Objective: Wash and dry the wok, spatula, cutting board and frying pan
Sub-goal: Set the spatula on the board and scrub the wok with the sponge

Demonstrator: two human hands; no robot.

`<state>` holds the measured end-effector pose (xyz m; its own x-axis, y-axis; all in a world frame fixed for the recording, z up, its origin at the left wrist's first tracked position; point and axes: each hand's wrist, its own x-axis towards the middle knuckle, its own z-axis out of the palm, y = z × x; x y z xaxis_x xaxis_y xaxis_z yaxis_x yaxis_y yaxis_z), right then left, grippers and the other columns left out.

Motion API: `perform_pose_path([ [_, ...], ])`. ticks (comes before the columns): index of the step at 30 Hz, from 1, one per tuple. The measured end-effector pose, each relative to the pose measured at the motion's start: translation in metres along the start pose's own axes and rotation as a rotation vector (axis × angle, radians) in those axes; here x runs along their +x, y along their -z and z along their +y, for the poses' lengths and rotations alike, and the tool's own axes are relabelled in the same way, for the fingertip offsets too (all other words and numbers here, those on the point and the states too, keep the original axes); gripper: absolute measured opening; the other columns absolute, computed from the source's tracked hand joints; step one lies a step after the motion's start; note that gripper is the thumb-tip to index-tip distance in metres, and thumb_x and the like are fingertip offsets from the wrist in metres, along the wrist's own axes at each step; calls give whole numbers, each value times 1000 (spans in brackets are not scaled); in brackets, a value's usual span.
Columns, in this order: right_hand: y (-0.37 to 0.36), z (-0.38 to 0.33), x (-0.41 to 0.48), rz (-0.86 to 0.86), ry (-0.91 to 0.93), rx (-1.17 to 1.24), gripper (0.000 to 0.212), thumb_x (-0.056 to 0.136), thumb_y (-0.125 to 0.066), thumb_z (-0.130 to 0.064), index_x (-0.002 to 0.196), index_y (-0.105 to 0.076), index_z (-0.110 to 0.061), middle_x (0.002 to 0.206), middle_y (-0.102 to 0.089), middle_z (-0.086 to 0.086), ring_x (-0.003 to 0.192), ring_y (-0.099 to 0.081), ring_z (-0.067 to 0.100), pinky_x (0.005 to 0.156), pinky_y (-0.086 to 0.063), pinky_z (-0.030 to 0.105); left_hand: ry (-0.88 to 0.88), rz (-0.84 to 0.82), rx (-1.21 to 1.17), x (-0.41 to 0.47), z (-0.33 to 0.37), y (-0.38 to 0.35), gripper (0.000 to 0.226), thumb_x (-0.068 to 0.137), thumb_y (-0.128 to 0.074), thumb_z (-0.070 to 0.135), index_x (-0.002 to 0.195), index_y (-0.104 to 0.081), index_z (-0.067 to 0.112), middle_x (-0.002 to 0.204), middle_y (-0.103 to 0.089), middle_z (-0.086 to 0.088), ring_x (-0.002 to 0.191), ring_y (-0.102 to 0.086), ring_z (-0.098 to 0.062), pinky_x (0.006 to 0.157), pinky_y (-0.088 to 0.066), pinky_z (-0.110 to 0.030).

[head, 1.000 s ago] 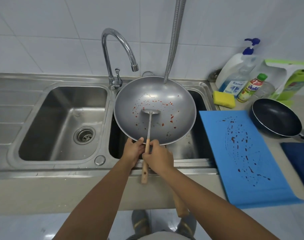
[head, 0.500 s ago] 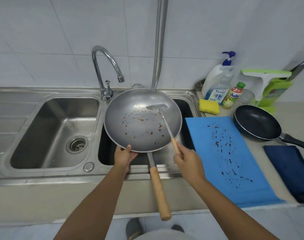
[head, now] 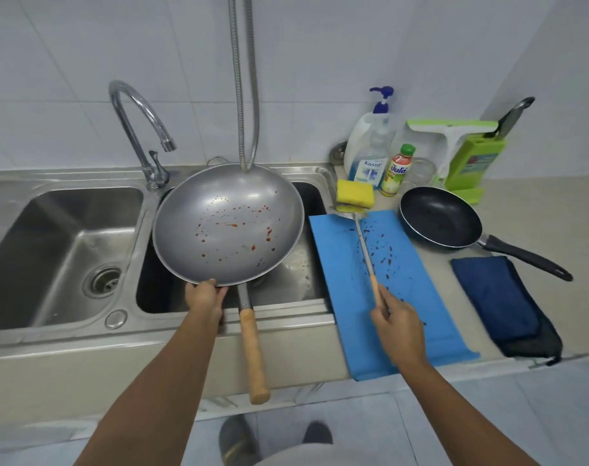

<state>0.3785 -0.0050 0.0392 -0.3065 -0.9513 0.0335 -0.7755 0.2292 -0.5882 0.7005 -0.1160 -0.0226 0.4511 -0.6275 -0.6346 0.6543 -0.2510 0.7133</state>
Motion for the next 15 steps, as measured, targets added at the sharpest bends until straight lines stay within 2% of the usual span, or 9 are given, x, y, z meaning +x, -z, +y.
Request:
perform_pose_path([
  [4, 7, 9, 1, -7, -17, 11, 33, 89, -58, -10, 121, -63, -9, 69, -57, 6, 71, -50, 21, 65, -48, 40, -4, 28, -8, -1, -1, -2, 53, 94, -41, -14, 144, -40, 6, 144, -46, -15, 129, -47, -34, 104, -45, -49],
  [11, 22, 27, -1, -21, -67, -97, 27, 86, -56, -17, 113, -61, -17, 70, -55, -3, 72, -51, 19, 65, -48, 38, -23, 39, -10, -7, -2, -3, 54, 95, -42, -12, 145, -40, 9, 143, -47, -13, 129, -48, -30, 105, -44, -47],
  [13, 22, 27, 4, -27, -76, -148, 26, 86, -55, -21, 112, -59, -21, 77, -57, -7, 74, -54, 17, 68, -49, 38, -15, 40, -24, -9, -2, -3, 53, 95, -43, -11, 144, -42, 11, 143, -48, -11, 129, -48, -30, 106, -44, -48],
  [15, 21, 24, 9, -30, -92, -195, 28, 87, -54, -24, 114, -56, -21, 91, -61, -7, 83, -57, 18, 78, -47, 40, -3, 40, -31, -10, -1, -2, 53, 95, -44, -10, 143, -45, 13, 142, -50, -11, 128, -50, -29, 105, -45, -48],
])
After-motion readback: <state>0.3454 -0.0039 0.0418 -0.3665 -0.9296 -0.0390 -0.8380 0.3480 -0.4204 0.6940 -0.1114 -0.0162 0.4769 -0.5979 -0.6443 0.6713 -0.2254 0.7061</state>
